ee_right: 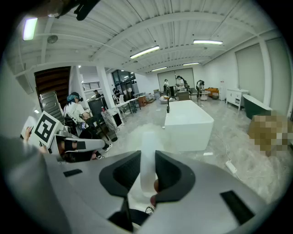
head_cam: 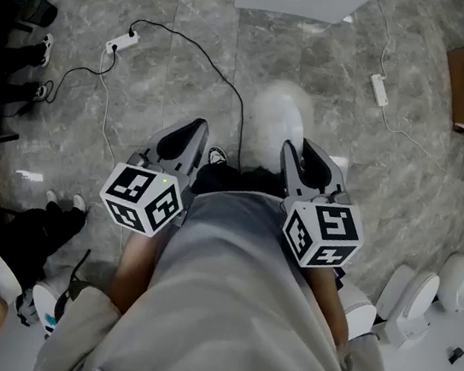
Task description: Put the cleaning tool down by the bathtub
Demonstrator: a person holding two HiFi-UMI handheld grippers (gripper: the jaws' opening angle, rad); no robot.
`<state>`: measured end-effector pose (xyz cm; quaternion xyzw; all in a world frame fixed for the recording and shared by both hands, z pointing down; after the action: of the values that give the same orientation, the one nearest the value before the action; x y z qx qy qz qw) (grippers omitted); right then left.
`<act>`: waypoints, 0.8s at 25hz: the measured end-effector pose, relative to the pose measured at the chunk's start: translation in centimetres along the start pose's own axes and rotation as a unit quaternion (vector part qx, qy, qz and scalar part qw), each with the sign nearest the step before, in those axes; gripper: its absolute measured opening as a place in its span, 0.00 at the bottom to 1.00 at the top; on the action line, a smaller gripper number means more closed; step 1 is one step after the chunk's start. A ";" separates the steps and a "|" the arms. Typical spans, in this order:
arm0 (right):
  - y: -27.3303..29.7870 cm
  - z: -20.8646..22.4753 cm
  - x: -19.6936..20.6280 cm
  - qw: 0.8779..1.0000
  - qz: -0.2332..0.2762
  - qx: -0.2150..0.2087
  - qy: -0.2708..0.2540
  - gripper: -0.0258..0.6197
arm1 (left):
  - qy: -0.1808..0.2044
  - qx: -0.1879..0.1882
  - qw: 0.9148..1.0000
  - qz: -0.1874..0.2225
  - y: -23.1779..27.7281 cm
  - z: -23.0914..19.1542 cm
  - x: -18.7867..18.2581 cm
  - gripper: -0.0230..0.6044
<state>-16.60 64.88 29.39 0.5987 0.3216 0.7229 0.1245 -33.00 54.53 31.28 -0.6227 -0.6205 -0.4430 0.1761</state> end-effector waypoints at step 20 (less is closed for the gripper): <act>3.3 -0.2 -2.4 0.999 0.005 0.001 0.044 0.18 | -0.020 -0.010 1.000 0.006 -0.8 -3.6 -0.9 0.05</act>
<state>-15.52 60.96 29.56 0.5677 0.3244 0.7491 0.1063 -34.84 51.34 32.34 -0.6372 -0.6157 -0.4352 0.1600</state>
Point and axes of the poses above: the fingertips, and each gripper's own axes: y forward along the fingers, z to its right, x out of its underside, the point moved 4 cm from there along -y, backward along the fingers, and after that the axes turned 12 degrees about x, right-handed, at the moved point
